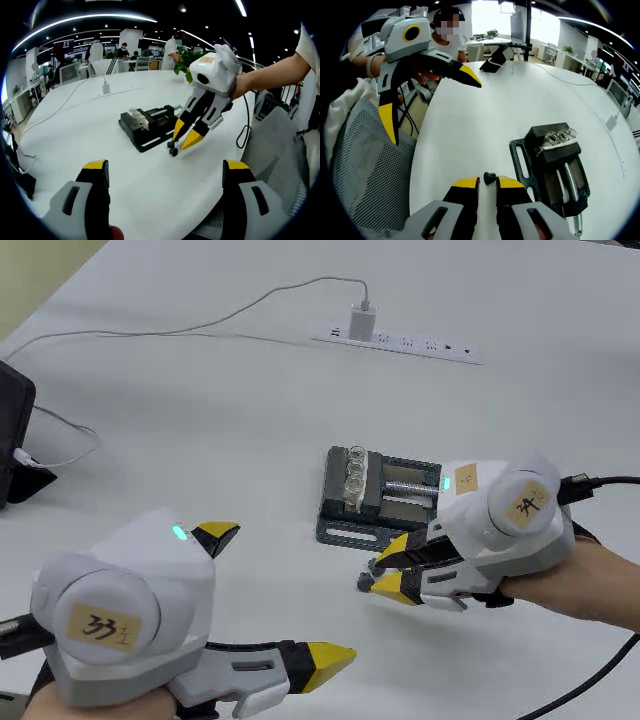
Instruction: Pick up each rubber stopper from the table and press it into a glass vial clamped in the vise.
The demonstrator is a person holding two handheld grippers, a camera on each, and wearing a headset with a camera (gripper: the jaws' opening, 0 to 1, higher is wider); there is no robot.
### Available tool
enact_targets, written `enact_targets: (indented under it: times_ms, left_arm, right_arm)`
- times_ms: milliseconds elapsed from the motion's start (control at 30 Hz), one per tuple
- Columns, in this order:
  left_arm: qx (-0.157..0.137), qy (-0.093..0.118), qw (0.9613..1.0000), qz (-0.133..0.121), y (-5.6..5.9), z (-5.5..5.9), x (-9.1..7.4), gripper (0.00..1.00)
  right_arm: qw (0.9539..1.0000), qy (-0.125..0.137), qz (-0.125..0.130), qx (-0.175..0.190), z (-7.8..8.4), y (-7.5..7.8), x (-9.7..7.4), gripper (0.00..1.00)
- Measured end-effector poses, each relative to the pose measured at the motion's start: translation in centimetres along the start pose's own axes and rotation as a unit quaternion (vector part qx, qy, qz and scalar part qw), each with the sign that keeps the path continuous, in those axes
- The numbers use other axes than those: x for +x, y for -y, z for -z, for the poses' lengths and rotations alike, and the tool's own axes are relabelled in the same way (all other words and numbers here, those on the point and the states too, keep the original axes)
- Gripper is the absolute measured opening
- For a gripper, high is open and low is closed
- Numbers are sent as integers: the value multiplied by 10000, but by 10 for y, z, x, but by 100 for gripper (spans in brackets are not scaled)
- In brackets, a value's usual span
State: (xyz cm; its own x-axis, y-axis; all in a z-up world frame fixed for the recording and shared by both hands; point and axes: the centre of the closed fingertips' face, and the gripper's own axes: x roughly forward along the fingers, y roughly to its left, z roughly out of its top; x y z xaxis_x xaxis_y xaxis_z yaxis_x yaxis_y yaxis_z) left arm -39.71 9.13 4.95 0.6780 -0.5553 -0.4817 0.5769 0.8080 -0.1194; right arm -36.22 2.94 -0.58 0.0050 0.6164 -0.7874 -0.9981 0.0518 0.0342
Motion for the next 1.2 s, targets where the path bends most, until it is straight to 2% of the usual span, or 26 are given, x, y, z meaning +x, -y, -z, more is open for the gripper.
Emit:
enact_targets:
  times_ms: [500,1200]
  left_arm:
    - [-48,-30,10000,23,1,3,1,93]
    - [-72,-36,10000,44,3,4,2,93]
  right_arm:
    - [9999,-102,-52,-62,7,2,12,1]
    - [9999,-98,-28,98,6,2,12,0]
